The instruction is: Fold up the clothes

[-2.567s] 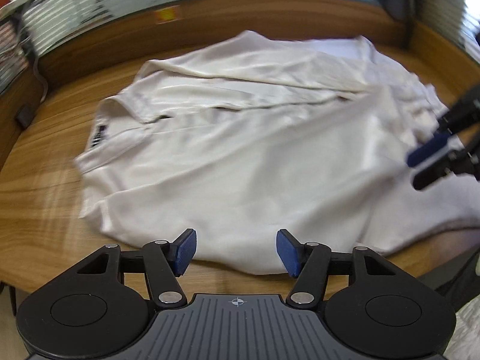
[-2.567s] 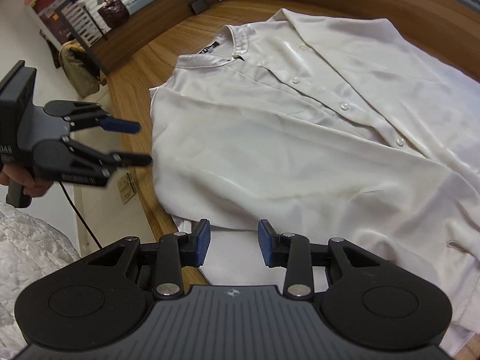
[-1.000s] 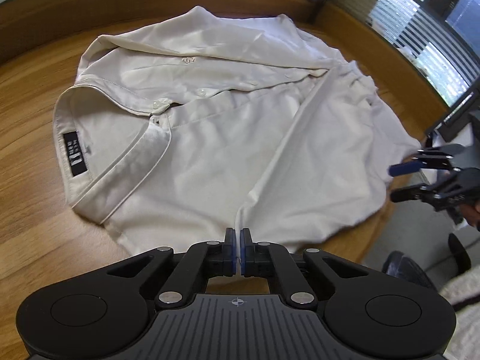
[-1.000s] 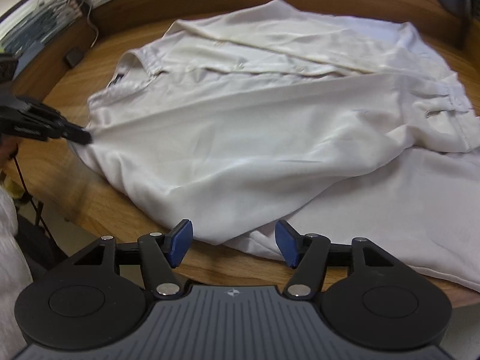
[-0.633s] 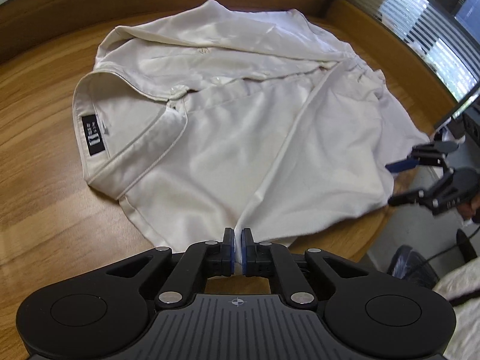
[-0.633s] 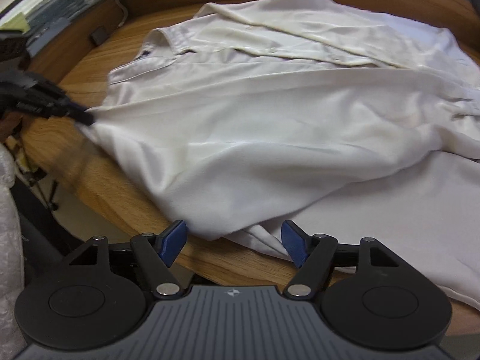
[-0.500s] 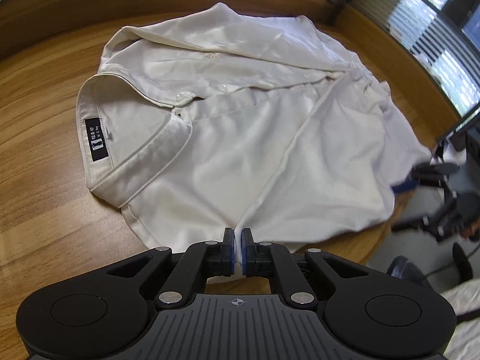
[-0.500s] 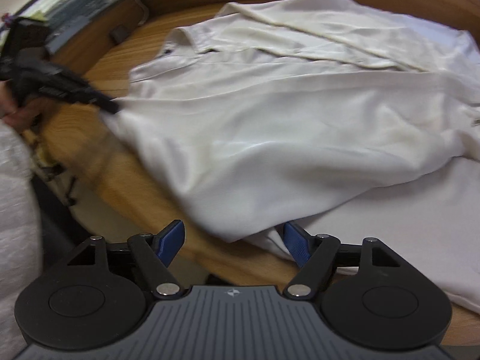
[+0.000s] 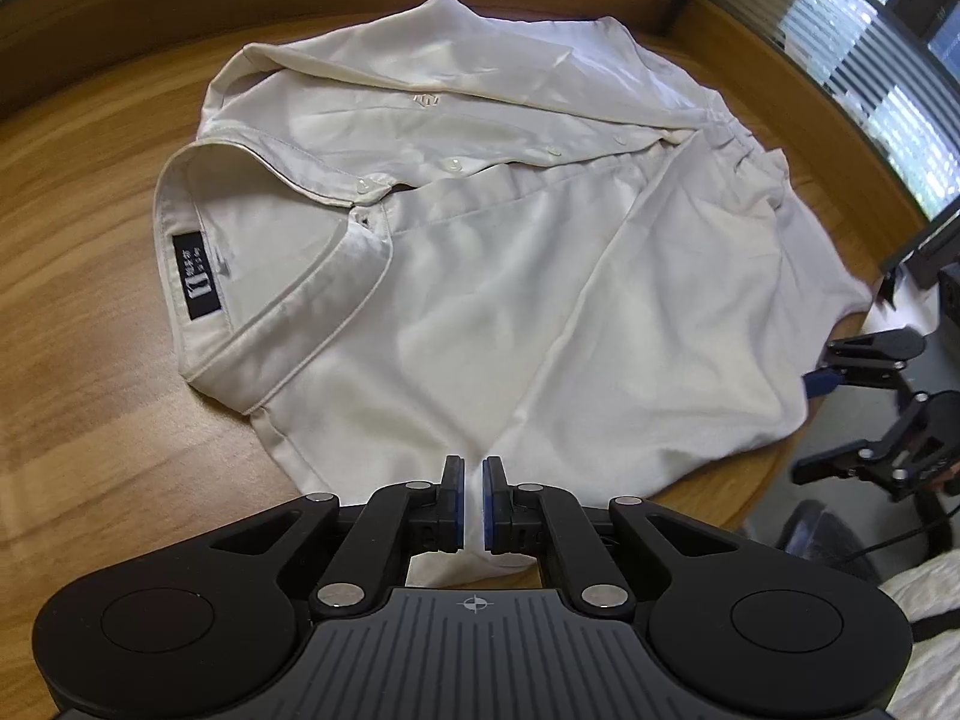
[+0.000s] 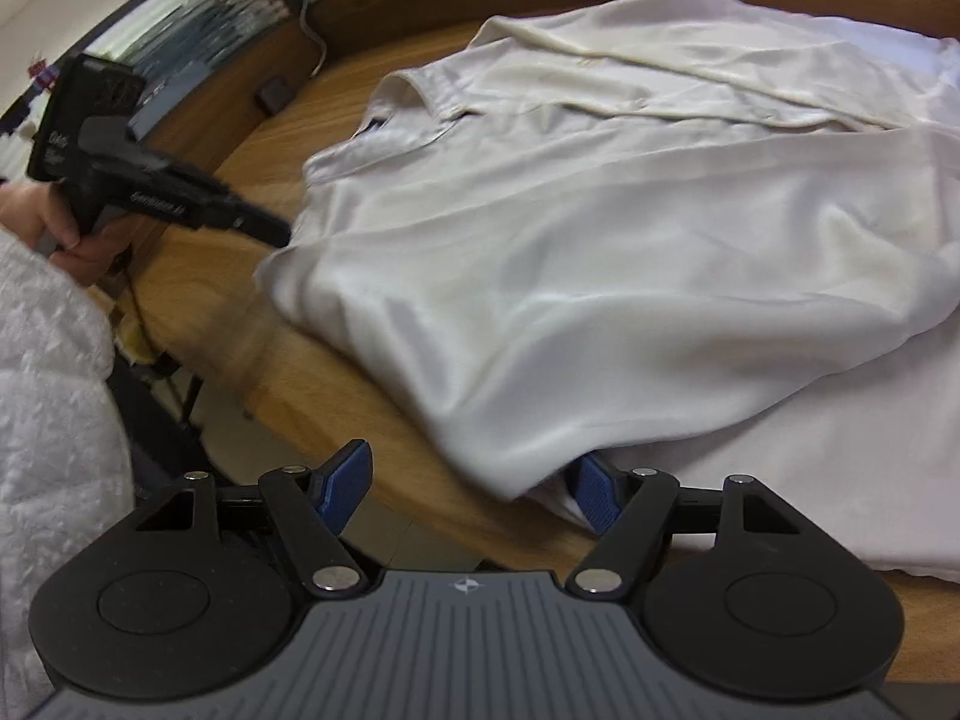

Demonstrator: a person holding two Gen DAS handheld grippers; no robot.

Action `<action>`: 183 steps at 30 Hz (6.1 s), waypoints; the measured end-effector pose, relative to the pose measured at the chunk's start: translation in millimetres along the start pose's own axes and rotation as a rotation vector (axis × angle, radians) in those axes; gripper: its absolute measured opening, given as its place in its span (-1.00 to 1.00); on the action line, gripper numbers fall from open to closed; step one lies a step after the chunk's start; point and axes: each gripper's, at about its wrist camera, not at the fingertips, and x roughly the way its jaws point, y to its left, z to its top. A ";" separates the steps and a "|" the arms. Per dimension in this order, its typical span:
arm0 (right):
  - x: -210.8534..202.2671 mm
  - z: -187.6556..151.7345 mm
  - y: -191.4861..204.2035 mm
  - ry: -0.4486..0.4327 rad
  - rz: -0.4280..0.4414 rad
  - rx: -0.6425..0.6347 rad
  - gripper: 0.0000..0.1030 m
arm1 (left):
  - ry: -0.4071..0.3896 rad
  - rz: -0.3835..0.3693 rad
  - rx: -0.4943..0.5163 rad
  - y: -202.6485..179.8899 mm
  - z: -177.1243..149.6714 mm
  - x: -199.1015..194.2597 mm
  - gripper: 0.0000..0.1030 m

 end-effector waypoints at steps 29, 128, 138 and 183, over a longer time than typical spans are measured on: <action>-163.8 -24.3 -177.1 -0.239 -0.512 0.427 -0.05 | -0.081 0.157 0.055 -111.9 19.7 2.5 0.10; -174.3 93.8 -261.1 -0.006 -0.423 -0.524 -0.90 | -0.071 0.257 0.313 -197.3 119.5 61.0 -0.85; -100.0 136.6 -304.4 0.162 -0.453 -0.463 -0.88 | -0.039 0.222 0.151 -132.6 177.9 97.3 -0.74; 61.4 181.0 -41.7 0.195 -0.175 -0.556 -0.29 | -0.133 0.114 -0.074 -32.3 -3.9 -1.0 -0.89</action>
